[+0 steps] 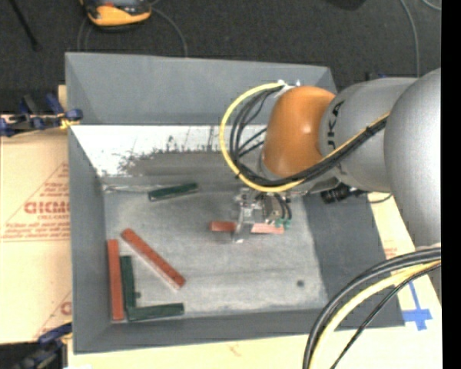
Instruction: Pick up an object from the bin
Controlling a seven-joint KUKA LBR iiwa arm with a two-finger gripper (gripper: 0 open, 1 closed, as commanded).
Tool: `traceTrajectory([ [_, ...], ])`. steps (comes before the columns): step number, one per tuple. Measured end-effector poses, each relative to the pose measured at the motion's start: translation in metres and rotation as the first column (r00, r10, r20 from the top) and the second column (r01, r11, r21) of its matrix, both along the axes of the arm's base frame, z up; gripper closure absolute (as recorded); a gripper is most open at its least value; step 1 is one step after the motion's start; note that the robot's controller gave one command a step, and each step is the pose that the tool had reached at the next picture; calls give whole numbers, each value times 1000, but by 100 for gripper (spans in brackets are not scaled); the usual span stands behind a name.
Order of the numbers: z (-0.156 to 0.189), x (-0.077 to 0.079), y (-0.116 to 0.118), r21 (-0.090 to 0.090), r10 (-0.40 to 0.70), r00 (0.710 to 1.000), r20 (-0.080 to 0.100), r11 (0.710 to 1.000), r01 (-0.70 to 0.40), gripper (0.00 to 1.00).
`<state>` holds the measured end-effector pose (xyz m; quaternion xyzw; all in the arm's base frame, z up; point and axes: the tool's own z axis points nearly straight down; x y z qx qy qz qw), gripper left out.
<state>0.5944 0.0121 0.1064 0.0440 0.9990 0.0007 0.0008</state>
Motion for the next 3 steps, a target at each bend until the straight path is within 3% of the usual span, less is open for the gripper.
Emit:
traceTrajectory([
  [3, 39, 1, 0, 0, 3, 1000, 4, 1000, -3, 100],
])
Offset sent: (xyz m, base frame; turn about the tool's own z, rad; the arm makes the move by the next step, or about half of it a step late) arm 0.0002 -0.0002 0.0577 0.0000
